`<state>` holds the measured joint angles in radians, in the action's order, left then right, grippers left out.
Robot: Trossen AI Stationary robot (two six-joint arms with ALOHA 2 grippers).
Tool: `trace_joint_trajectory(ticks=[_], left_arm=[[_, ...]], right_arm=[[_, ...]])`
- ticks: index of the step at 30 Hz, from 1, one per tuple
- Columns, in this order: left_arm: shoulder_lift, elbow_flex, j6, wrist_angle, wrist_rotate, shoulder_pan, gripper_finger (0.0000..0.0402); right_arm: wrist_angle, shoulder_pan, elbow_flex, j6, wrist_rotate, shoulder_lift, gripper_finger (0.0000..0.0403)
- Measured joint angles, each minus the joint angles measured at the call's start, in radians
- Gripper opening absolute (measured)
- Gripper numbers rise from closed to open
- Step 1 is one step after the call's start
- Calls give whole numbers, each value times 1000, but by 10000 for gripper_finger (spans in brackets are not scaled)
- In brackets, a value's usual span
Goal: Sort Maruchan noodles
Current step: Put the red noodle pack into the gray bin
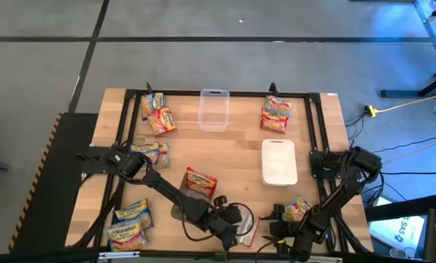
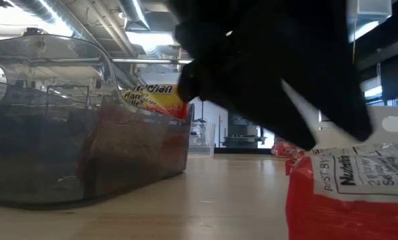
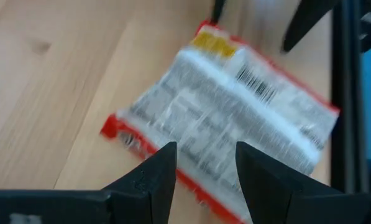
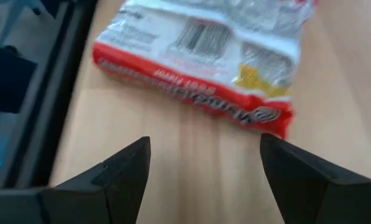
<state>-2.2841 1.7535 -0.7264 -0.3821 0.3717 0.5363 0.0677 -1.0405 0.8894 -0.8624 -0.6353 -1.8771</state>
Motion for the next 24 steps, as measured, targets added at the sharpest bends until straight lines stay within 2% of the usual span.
trace_joint_trajectory(ticks=[3,9,17,24], left_arm=[[0,0,-5,-60,-16,0,158],[6,0,25,-120,-84,0,158],[7,1,25,-118,-127,1,158],[-1,-1,53,-16,-163,3,158]], right_arm=[[-3,0,0,-21,49,0,276],[-18,0,0,-22,51,0,276],[-91,9,0,-21,0,-38,276],[-194,43,3,-19,-38,-98,276]])
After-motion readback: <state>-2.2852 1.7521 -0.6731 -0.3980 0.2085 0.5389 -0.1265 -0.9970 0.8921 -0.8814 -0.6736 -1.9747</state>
